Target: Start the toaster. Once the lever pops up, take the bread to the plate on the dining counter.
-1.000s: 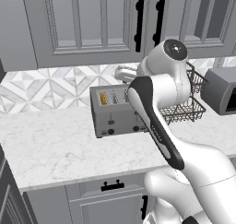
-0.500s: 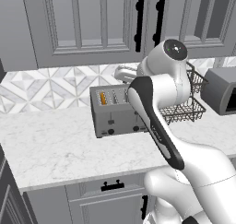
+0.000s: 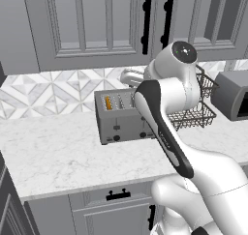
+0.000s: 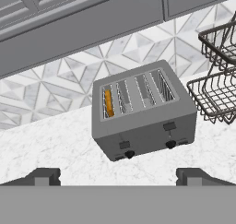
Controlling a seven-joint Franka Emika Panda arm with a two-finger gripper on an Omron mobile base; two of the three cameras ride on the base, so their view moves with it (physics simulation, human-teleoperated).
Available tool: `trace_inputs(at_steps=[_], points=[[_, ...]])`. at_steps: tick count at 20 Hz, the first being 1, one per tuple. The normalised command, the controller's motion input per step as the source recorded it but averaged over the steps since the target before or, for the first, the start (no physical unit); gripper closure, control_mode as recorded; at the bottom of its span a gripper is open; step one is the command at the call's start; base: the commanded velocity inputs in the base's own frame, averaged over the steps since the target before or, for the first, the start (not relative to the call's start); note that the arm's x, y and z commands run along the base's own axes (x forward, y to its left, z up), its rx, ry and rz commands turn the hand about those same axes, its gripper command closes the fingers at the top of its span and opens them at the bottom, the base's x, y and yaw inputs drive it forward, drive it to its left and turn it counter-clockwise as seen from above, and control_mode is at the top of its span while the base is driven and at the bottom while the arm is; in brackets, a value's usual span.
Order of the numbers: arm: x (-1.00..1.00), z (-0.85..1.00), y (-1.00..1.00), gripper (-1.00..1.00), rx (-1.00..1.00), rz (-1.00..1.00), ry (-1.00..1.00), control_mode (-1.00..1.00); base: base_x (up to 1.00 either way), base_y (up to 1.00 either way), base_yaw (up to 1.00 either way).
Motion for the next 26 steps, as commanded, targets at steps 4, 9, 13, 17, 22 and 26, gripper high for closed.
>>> trace_inputs(at_steps=[4,9,13,17,22,26], points=[[0.00,0.00,0.00,-1.00,0.00,0.00,0.00,-1.00,0.00,0.00,0.00],[0.00,0.00,0.00,-1.00,0.00,0.00,0.00,-1.00,0.00,0.00,0.00],[0.00,0.00,0.00,-1.00,0.00,0.00,0.00,-1.00,0.00,0.00,0.00],[0.00,0.00,0.00,-1.00,0.00,0.00,0.00,-1.00,0.00,0.00,0.00],[0.00,0.00,0.00,-1.00,0.00,0.00,0.00,-1.00,0.00,0.00,0.00],[0.00,0.00,0.00,-1.00,0.00,0.00,0.00,-1.00,0.00,0.00,0.00]])
